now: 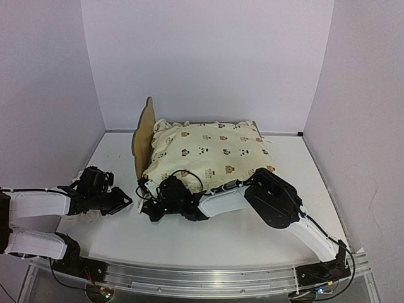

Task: Set up the pet bed

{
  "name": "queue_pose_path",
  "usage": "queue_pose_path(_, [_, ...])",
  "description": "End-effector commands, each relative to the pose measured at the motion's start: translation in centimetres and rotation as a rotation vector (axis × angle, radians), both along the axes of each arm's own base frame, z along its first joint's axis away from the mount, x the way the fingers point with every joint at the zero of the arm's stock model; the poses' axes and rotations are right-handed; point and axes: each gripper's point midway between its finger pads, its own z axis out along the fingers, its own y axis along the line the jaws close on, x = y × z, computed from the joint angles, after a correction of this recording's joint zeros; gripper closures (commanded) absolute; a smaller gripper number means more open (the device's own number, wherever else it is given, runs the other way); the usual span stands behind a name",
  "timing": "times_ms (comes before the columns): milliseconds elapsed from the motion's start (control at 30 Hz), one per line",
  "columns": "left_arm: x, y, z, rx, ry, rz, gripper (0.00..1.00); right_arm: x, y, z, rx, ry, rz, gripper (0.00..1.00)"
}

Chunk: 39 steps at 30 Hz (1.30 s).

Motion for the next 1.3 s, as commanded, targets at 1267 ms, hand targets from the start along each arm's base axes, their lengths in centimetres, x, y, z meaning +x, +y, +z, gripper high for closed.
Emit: queue_pose_path(1267, [1.8,-2.9,1.4,-0.238,-0.037,-0.053,0.66,-0.2,-0.3,7.3,0.165,-0.084,-0.008,1.00])
